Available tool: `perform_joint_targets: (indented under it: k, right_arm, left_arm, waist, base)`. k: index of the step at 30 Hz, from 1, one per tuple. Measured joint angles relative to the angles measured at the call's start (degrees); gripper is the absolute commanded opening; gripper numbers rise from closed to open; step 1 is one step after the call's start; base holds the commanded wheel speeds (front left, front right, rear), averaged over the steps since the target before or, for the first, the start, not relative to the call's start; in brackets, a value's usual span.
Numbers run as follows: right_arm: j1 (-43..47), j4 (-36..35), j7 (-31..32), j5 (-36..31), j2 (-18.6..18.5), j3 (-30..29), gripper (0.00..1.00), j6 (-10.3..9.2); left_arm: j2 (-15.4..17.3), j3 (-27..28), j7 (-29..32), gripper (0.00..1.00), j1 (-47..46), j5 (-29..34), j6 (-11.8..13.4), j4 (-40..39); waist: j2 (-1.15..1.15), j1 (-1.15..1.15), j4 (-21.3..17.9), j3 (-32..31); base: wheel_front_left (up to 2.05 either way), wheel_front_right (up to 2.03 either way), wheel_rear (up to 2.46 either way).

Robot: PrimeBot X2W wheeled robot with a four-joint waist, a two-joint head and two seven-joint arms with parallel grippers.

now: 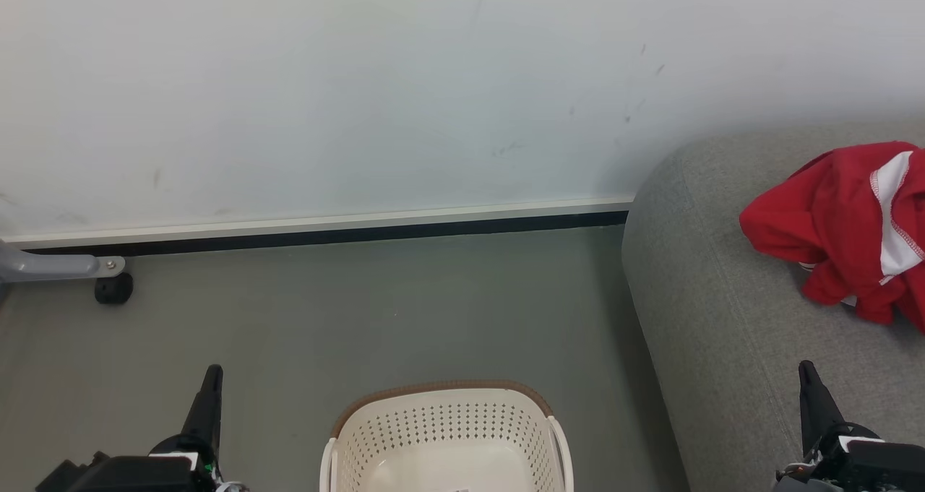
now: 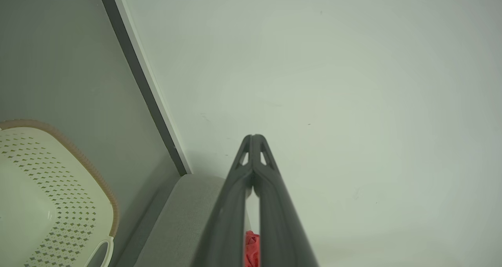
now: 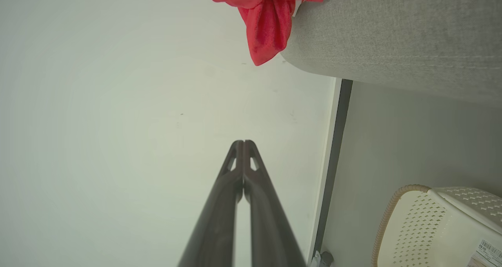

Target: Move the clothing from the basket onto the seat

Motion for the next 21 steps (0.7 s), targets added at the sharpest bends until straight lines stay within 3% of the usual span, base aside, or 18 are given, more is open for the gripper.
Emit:
perform_joint_targets:
  k: [21]
  right_arm:
    - [0.00, -0.01, 0.00, 0.00, 0.00, 0.00, 0.00, 0.00]
  left_arm:
    - [0.00, 0.00, 0.00, 0.00, 0.00, 0.00, 0.00, -0.01]
  waist:
    - [0.00, 0.00, 0.00, 0.00]
  base:
    - [0.00, 0.00, 0.00]
